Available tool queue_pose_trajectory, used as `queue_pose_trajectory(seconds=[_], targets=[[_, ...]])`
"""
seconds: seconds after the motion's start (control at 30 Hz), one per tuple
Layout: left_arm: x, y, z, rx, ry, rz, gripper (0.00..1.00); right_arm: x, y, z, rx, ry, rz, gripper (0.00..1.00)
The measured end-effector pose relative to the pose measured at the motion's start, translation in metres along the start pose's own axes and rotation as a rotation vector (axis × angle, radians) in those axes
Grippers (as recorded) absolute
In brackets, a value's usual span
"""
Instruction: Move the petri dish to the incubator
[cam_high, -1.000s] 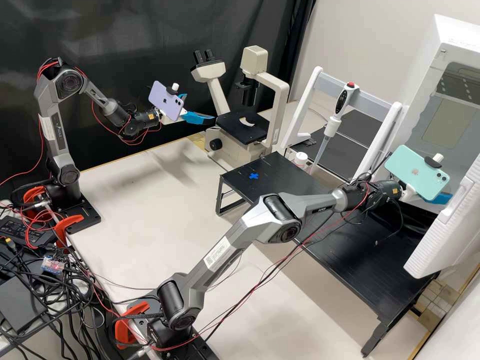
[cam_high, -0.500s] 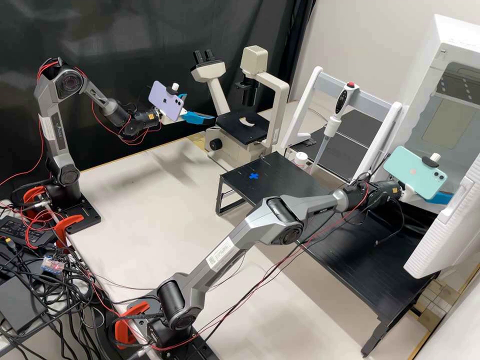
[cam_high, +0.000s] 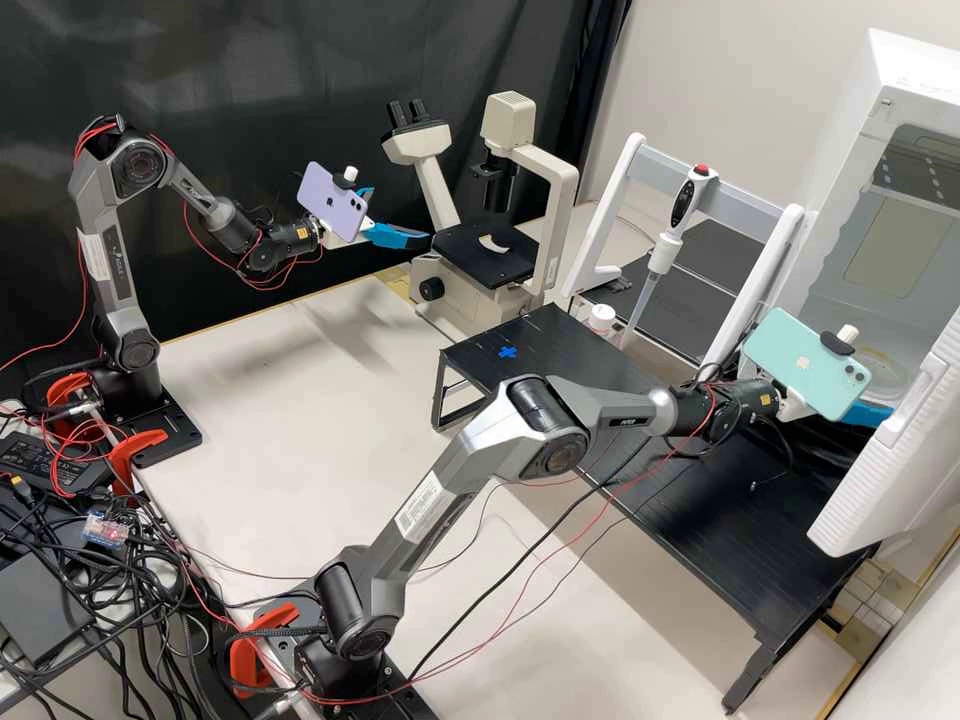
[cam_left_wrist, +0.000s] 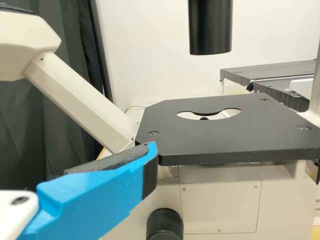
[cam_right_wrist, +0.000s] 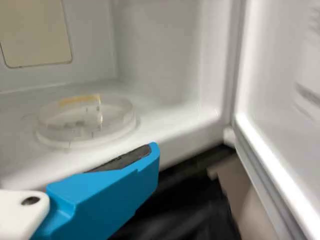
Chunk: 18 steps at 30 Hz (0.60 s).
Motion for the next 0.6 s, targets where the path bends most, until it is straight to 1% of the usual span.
queue_pose_trajectory(seconds=[0.03,0.07,0.17,0.23,0.27,0.3,0.37,0.4,0.43,0.47,0.53,0.6], targets=[[0.0,0.0,0.0,0.0,0.0,0.0,1.0,-0.008,0.003,0.0,0.008,0.003,0.008,1.0],[0.0,0.0,0.0,0.0,0.0,0.0,1.0,-0.017,0.003,0.006,0.013,-0.008,0.01,1.0],[0.0,0.0,0.0,0.0,0.0,0.0,1.0,-0.042,0.005,0.012,0.024,-0.008,0.026,1.0],[0.0,0.0,0.0,0.0,0.0,0.0,1.0,-0.059,0.007,0.013,0.026,0.01,0.045,1.0],[0.0,0.0,0.0,0.0,0.0,0.0,1.0,-0.076,0.004,0.017,0.029,0.012,0.045,1.0],[0.0,0.0,0.0,0.0,0.0,0.0,1.0,-0.083,0.003,0.017,0.03,0.02,0.048,1.0],[0.0,0.0,0.0,0.0,0.0,0.0,1.0,-0.11,-0.001,0.017,0.031,0.054,0.062,1.0],[0.0,0.0,0.0,0.0,0.0,0.0,1.0,-0.117,-0.003,0.016,0.026,0.067,0.065,1.0],[0.0,0.0,0.0,0.0,0.0,0.0,1.0,-0.134,-0.003,0.013,0.014,0.101,0.073,1.0],[0.0,0.0,0.0,0.0,0.0,0.0,1.0,-0.14,-0.006,0.014,0.011,0.109,0.071,1.0],[0.0,0.0,0.0,0.0,0.0,0.0,1.0,-0.17,-0.013,0.008,0.003,0.176,0.081,1.0],[0.0,0.0,0.0,0.0,0.0,0.0,1.0,-0.195,-0.022,0.002,0.008,0.237,0.084,1.0]])
